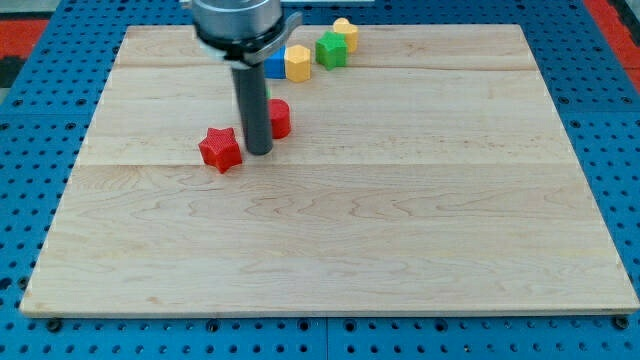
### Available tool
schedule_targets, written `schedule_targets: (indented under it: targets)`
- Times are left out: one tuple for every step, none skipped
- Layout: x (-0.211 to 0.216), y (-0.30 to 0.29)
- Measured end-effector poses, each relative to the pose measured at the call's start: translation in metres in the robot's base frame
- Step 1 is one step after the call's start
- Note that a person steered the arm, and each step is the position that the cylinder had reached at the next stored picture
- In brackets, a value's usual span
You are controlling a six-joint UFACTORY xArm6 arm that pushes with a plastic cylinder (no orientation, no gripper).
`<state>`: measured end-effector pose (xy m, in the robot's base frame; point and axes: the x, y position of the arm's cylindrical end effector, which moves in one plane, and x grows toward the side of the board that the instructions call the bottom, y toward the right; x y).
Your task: Move the red circle below the green circle
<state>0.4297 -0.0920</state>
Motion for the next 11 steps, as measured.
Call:
schedule_targets:
  targets:
    - [-0.037, -0.033]
    - [-0.064, -0.012]
    - [-0.083, 0.027]
    - [-0.098, 0.035]
    - [-0.079, -0.004]
    - [-0.034, 0.019]
    - [-0.032, 0.048]
    - [-0.049, 0.049]
    - [-0.022, 0.080]
    - [-0.031, 0.118]
    - [-0.045, 0.074]
